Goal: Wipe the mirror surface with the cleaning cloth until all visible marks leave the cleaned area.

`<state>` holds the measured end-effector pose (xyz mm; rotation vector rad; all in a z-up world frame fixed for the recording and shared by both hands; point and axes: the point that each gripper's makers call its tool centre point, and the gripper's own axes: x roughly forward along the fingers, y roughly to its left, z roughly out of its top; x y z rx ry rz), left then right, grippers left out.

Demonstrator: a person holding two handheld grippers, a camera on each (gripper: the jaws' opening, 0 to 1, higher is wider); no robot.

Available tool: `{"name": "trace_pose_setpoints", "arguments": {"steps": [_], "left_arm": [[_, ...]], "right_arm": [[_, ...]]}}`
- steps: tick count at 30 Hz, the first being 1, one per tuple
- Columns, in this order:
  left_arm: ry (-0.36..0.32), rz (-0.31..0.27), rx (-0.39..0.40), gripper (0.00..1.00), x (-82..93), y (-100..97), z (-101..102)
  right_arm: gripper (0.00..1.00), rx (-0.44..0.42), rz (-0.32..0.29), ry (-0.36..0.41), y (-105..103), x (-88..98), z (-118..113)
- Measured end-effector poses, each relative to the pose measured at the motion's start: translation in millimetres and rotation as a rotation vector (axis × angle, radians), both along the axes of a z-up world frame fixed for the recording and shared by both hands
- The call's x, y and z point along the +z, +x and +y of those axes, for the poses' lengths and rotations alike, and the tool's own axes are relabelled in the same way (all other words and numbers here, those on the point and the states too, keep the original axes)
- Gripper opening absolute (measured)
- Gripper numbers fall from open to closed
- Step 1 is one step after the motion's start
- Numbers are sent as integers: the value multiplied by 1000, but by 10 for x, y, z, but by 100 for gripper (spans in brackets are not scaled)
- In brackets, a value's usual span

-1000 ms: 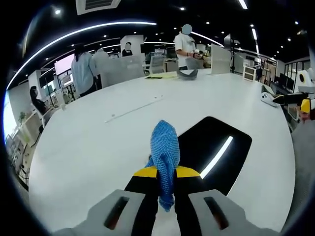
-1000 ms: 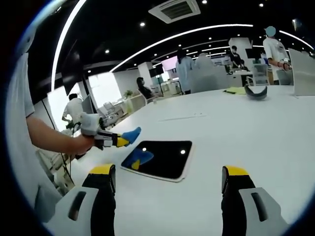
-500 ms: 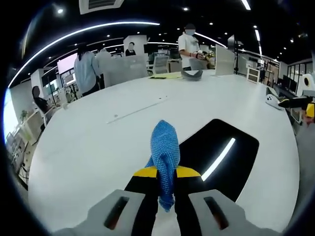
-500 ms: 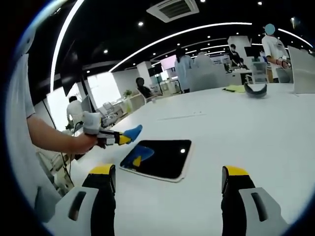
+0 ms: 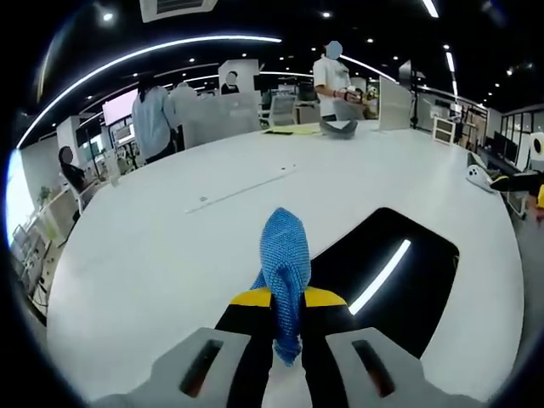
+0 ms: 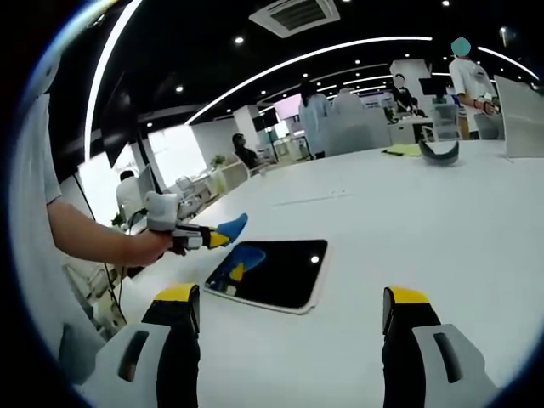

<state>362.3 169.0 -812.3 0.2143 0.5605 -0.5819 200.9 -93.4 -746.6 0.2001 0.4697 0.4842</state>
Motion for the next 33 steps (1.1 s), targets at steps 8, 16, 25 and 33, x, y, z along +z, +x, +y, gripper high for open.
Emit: {"name": "trace_pose_setpoints", "arguments": {"steps": [8, 16, 25, 33], "left_arm": [[0, 5, 8, 8, -40, 86, -17], [7, 14, 7, 8, -129, 179, -54], [-8, 21, 5, 8, -276, 159, -70], [-14, 23, 9, 8, -273, 152, -72]], "right_arm": [[88, -15, 13, 1, 11, -54, -52], [88, -23, 28, 3, 23, -104, -66], [88, -30, 46, 2, 13, -179, -120], [87, -13, 41, 5, 54, -166, -57]]}}
